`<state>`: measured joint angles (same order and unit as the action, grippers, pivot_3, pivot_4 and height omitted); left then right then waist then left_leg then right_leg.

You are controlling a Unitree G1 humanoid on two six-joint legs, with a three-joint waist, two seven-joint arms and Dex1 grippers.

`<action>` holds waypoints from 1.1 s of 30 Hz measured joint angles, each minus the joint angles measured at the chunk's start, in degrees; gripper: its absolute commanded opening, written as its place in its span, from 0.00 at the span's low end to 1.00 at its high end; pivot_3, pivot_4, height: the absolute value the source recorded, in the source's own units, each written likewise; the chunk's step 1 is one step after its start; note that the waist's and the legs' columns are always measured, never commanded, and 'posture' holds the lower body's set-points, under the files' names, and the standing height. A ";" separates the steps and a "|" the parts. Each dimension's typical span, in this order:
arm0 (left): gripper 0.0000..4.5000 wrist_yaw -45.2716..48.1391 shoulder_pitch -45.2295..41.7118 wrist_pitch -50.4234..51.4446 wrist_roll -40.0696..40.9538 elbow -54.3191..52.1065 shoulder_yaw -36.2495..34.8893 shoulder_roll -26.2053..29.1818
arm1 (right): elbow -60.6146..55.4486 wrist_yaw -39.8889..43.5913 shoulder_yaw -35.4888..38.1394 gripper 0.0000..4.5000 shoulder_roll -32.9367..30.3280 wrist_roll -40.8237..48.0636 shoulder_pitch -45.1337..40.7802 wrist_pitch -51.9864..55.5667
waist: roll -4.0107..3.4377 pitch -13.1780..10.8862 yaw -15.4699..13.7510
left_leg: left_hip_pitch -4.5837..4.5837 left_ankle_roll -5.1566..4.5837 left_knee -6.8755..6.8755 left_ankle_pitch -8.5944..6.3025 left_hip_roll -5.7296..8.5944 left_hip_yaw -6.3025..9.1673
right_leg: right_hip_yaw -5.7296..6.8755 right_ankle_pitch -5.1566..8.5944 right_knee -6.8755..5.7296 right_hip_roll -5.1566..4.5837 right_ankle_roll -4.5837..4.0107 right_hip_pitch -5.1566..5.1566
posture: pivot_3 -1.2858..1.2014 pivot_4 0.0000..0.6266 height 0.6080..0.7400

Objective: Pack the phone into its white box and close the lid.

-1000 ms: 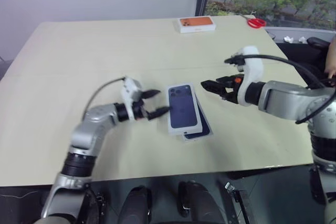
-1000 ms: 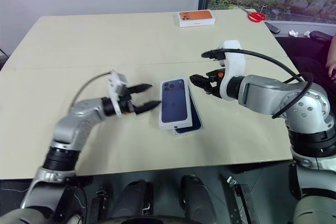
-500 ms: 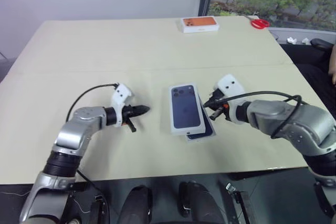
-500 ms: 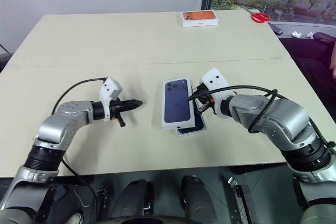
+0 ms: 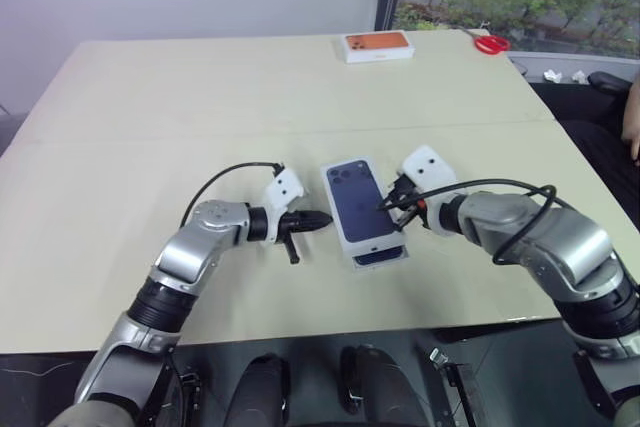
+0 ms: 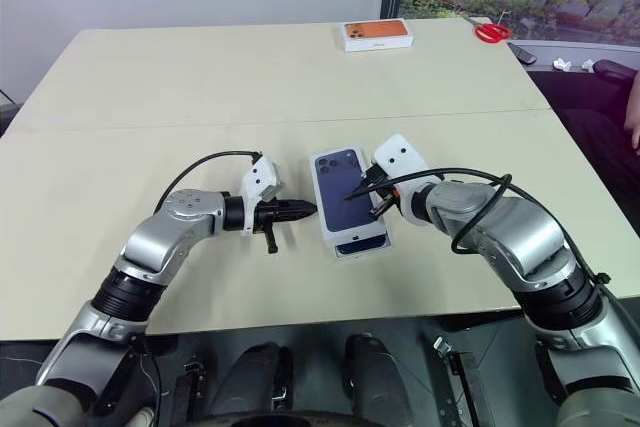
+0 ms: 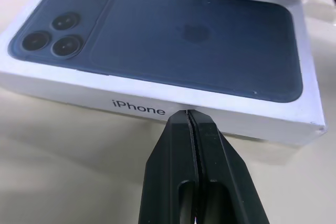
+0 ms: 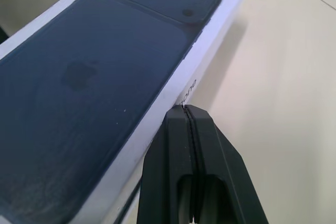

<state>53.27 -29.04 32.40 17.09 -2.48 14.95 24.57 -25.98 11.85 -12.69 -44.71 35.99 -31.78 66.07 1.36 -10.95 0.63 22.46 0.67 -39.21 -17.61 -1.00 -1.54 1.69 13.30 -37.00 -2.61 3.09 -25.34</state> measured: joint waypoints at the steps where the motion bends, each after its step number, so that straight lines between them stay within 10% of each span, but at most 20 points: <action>1: 0.01 0.34 0.01 0.28 0.31 -0.26 -0.04 0.02 | -0.37 0.34 0.27 0.00 0.00 -0.33 0.20 0.16 | 0.00 0.00 0.01 | 0.00 0.00 0.00 0.00 0.00 0.00 | 0.00 0.00 0.00 0.00 0.00 0.00 | 0.52 0.24 1.00; 33: 0.01 3.08 1.73 2.96 1.33 -5.28 2.28 2.33 | -9.45 10.62 2.00 0.00 -0.55 -3.86 5.54 6.04 | 0.00 0.00 0.02 | -0.06 0.00 -0.04 0.01 0.03 0.04 | 0.01 0.00 -0.06 0.04 0.00 0.05 | 0.52 0.24 1.00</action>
<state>56.35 -27.31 35.36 18.43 -7.76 17.24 26.90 -35.43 22.47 -10.70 -45.26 32.12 -26.23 72.11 1.36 -10.95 0.65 22.40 0.67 -39.26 -17.60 -0.96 -1.50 1.69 13.30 -37.06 -2.57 3.09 -25.28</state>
